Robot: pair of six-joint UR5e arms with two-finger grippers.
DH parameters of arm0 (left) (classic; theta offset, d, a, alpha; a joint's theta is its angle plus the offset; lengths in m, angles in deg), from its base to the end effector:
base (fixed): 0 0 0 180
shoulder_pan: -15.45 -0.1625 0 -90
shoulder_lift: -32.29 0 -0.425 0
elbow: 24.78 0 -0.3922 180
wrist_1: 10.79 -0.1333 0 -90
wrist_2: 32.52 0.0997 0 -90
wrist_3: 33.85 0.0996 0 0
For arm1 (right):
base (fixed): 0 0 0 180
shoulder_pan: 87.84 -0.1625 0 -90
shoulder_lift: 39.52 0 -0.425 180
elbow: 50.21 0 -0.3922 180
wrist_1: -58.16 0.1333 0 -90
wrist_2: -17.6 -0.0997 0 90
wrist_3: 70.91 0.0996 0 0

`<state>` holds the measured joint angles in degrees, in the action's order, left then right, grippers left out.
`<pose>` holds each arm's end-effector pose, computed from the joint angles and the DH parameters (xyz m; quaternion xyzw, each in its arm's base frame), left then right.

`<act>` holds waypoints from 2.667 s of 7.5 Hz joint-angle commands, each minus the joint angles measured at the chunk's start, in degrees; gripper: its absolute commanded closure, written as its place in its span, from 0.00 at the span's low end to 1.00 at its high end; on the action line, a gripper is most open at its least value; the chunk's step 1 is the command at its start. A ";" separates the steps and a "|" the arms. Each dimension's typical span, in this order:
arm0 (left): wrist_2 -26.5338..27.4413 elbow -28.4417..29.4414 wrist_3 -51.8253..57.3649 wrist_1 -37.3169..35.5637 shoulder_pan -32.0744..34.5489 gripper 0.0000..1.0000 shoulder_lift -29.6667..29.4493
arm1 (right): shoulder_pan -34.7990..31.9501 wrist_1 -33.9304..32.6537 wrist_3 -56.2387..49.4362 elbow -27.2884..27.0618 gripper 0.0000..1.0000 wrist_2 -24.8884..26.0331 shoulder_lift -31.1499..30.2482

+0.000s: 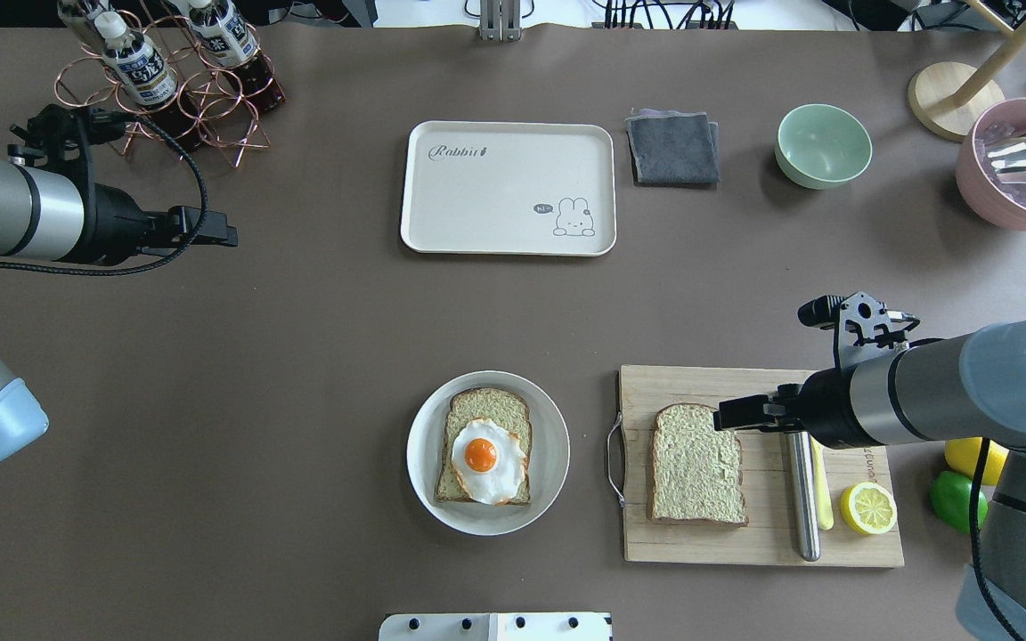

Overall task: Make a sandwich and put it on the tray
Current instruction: 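Grasp the bread slice with the right gripper and lift it, then carry the bread slice with the right gripper onto the egg toast on the plate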

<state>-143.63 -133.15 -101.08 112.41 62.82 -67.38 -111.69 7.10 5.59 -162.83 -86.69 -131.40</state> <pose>0.2988 -0.4684 0.3544 0.1587 0.5004 -0.0891 0.8465 -0.4010 -0.2961 0.4110 0.0559 -0.5023 0.0160 0.8628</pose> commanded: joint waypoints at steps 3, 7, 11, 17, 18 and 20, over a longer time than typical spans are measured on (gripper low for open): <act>0.10 -0.08 0.00 -0.07 0.00 0.02 0.00 | 1.35 1.75 1.37 1.35 0.35 0.50 0.30; 0.10 -0.17 0.00 -0.16 0.00 0.02 -0.43 | 1.79 1.75 1.37 1.26 1.00 0.50 -0.23; 0.02 0.01 0.18 -0.25 0.00 0.03 -0.52 | -0.67 2.02 4.88 -1.99 1.00 -1.17 0.29; -0.07 0.62 0.26 -0.25 0.00 0.03 -0.96 | -0.32 0.96 11.64 1.25 1.00 -1.53 14.87; -0.07 0.71 0.26 -0.25 0.00 0.03 -0.96 | 0.03 -0.95 12.18 1.96 1.00 -1.44 16.98; 0.02 0.80 0.09 -0.16 0.00 0.03 -0.61 | 2.83 -9.99 12.18 2.75 1.00 2.67 23.39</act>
<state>-143.66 -132.41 -100.91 112.17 62.82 -68.29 -111.04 3.30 17.53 -160.89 -87.06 -112.99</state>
